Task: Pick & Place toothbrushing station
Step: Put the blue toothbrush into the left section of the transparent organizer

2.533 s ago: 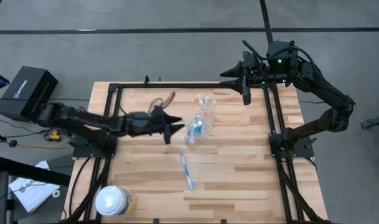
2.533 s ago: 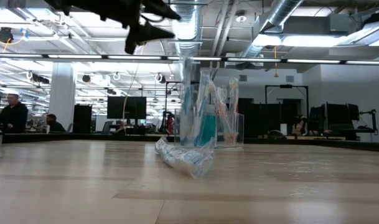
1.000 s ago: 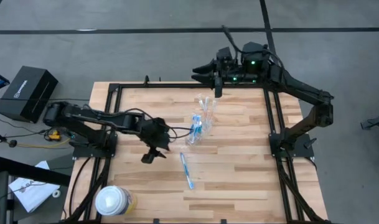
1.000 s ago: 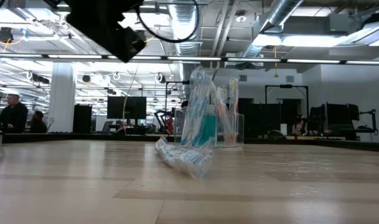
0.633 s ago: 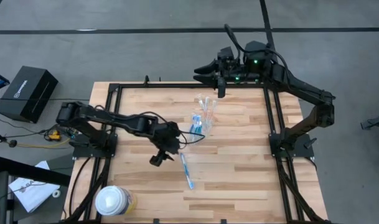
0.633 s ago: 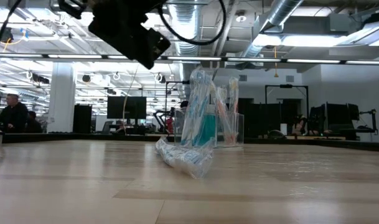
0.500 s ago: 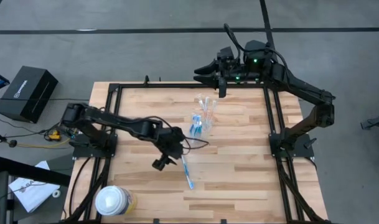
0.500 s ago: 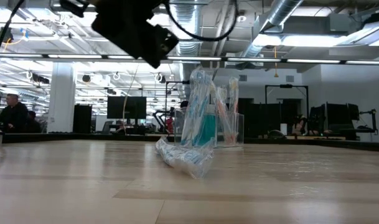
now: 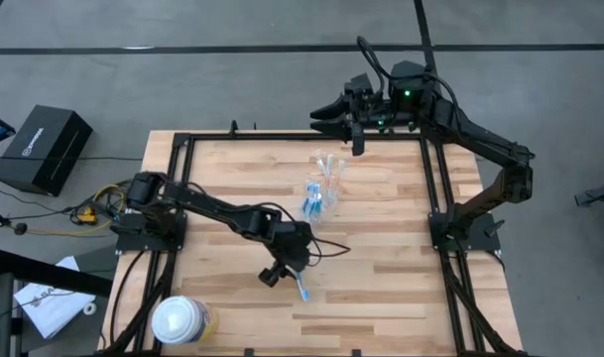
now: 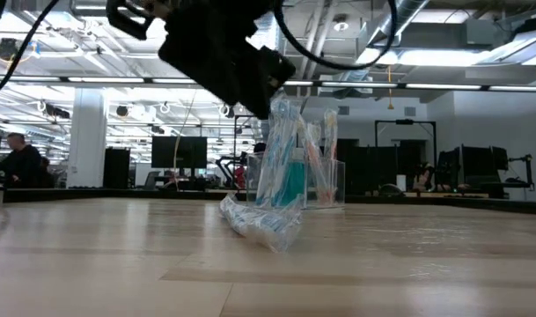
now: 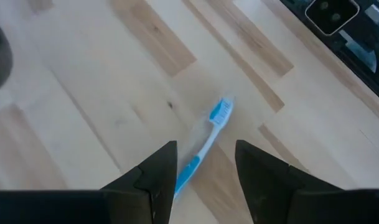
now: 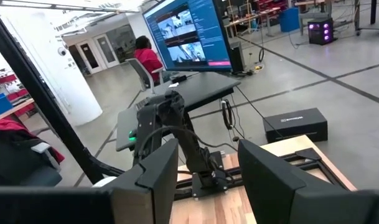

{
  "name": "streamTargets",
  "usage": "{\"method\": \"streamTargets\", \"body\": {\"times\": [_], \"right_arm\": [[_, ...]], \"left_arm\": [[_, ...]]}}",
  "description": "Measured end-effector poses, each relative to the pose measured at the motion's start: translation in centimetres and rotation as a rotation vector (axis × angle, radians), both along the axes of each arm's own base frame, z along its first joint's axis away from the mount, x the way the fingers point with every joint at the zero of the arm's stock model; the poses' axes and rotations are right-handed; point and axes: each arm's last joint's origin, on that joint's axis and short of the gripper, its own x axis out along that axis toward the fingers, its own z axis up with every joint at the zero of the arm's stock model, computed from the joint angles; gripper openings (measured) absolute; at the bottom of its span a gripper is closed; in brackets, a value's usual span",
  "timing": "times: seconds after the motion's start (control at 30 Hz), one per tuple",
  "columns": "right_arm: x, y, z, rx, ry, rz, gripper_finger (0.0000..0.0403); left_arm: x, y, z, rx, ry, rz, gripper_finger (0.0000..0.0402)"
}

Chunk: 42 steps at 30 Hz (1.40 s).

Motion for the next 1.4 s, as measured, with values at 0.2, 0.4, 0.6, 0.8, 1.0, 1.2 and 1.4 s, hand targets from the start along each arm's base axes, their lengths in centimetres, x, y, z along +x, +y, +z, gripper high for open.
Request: {"method": "streamTargets", "body": {"times": [0.2, 0.4, 0.6, 0.8, 1.0, 1.2, 1.4], "right_arm": [[0.0, 0.1, 0.0, -0.019, -0.002, 0.019, 0.0159], [0.0, 0.0, 0.0, -0.026, 0.001, 0.021, 0.0159], [-0.1, -0.1, 0.0, -0.041, 0.0, 0.02, 0.0159], [-0.1, -0.1, 0.0, -0.045, 0.0, 0.021, 0.0159], [-0.1, -0.1, 0.0, -0.053, -0.001, 0.021, 0.0159], [-0.1, -0.1, 0.0, -0.052, -0.001, 0.021, 0.0159], [-0.1, -0.1, 0.0, -0.053, -0.002, 0.021, 0.0159]], "left_arm": [[0.9, -0.6, -2.2, 0.006, 0.035, -0.022, 0.0156], [1.5, -1.1, -3.0, 0.007, 0.001, -0.059, 0.0156], [1.9, -1.4, -4.2, -0.01, 0.007, -0.075, 0.0156], [2.0, -2.4, -5.8, -0.023, 0.04, -0.108, 0.0156], [2.1, -3.0, -6.8, -0.02, 0.045, -0.119, 0.0156], [2.8, -2.9, -6.5, -0.011, -0.025, -0.101, 0.0156], [2.8, -2.9, -6.5, -0.021, -0.035, -0.106, 0.0156]]}}
